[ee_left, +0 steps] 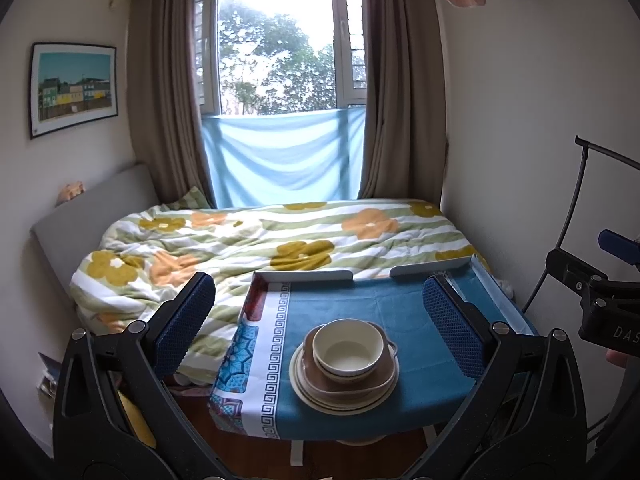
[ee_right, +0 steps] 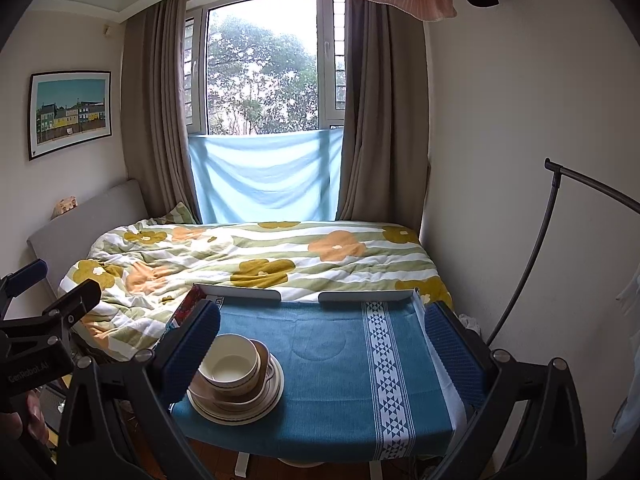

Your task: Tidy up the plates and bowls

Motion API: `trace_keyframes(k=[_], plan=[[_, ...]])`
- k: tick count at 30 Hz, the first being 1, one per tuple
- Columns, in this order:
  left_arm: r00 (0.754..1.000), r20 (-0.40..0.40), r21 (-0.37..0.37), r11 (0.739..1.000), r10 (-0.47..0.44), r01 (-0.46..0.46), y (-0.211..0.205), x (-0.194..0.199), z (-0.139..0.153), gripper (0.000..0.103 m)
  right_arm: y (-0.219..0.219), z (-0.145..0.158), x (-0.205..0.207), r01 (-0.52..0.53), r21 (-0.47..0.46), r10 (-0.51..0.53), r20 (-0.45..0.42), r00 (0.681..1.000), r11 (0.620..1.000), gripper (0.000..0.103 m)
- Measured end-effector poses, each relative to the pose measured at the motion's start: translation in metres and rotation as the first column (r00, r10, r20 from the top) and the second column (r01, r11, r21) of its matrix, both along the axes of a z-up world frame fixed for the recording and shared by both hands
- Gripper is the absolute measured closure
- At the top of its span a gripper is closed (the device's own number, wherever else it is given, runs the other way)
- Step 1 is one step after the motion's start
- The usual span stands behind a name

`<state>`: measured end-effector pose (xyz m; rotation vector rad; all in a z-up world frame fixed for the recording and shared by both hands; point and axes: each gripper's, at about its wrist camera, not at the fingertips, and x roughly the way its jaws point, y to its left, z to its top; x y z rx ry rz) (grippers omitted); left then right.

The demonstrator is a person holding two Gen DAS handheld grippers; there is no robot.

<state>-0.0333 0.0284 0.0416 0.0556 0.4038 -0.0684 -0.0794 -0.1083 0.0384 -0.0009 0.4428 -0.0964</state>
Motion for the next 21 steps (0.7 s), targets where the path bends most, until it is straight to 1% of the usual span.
trace_keyframes(k=[8,14,21], plan=[[1.0,0.004,0.007,1.0,0.008,-0.008,0.0004,-0.0012,-0.0002,0.0,0.0017,-0.0038,-0.0013,0.003,0.0,-0.003,-0.005,1.0,1.0,0.001],[1.0,0.024,0.002,1.0,0.006,-0.006,0.0032,-0.0039,0.0016,0.0,0.0014,-0.0037,-0.0012,0.002,0.0,-0.002,-0.005,1.0,1.0,0.001],[1.0,0.024,-0.007,1.0,0.016,-0.016,0.0092,-0.0011,0.0015,0.0,0.0016,-0.0037,-0.0012,0.003,0.0,-0.003,-0.006,1.0,1.0,0.001]])
